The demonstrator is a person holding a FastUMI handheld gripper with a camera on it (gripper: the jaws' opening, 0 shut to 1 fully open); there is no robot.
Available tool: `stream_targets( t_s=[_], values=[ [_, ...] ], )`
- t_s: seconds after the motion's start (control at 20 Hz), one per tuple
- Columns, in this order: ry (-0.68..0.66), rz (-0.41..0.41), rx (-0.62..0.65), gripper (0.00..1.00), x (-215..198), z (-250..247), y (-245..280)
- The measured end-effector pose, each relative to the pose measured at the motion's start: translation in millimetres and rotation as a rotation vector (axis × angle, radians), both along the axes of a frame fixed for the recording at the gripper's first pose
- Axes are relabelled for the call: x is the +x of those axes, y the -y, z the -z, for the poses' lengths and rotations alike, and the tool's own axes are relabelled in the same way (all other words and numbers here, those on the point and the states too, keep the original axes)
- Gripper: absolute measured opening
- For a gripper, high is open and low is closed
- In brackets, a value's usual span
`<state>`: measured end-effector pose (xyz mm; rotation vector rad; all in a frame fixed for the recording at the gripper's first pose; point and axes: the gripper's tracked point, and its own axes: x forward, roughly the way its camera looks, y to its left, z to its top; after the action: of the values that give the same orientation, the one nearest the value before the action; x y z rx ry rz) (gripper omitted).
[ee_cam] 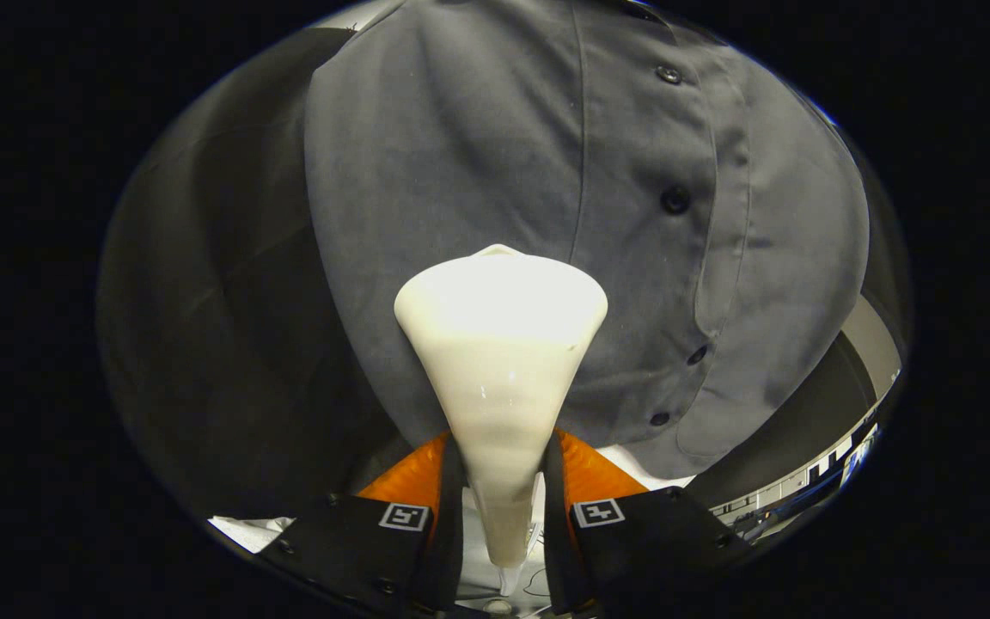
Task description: Iron the clothes twice with a garment steamer, once on the left side and once on the right side.
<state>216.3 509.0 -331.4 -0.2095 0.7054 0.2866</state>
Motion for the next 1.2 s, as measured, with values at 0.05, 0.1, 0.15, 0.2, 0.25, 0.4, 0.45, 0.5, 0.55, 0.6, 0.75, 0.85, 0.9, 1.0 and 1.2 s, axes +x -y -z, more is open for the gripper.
stream_targets(
  t_s=[0.05,0.1,0.15,0.2,0.25,0.4,0.45,0.5,0.55,0.6,0.75,0.85,0.9,1.0,1.2],
  values=[
    [-0.009,0.000,-0.006,0.47,-3.4,5.8,1.3],
    [-0.016,-0.001,-0.012,0.47,-10.0,9.4,3.1],
    [-0.026,0.000,-0.016,0.47,-13.5,8.9,5.3],
    [-0.037,0.002,-0.017,0.47,-15.6,14.2,7.3],
    [-0.047,0.005,-0.018,0.47,-17.4,18.7,9.9],
    [-0.078,0.009,-0.023,0.47,-26.2,37.7,18.1],
    [-0.091,0.010,-0.024,0.47,-29.1,40.7,20.4],
    [-0.104,0.017,-0.022,0.47,-32.3,47.3,22.8],
    [-0.117,0.024,-0.018,0.47,-35.0,54.8,26.4],
    [-0.128,0.029,-0.015,0.47,-38.8,62.5,31.6],
    [-0.155,0.034,-0.013,0.47,-48.8,74.6,44.6],
    [-0.167,0.038,-0.002,0.47,-57.8,73.9,52.5],
    [-0.166,0.041,0.008,0.47,-62.7,69.1,57.4],
    [-0.136,0.046,0.035,0.47,-69.9,48.4,68.7],
    [-0.060,0.072,0.098,0.47,-78.5,-17.0,103.1]
  ],
)
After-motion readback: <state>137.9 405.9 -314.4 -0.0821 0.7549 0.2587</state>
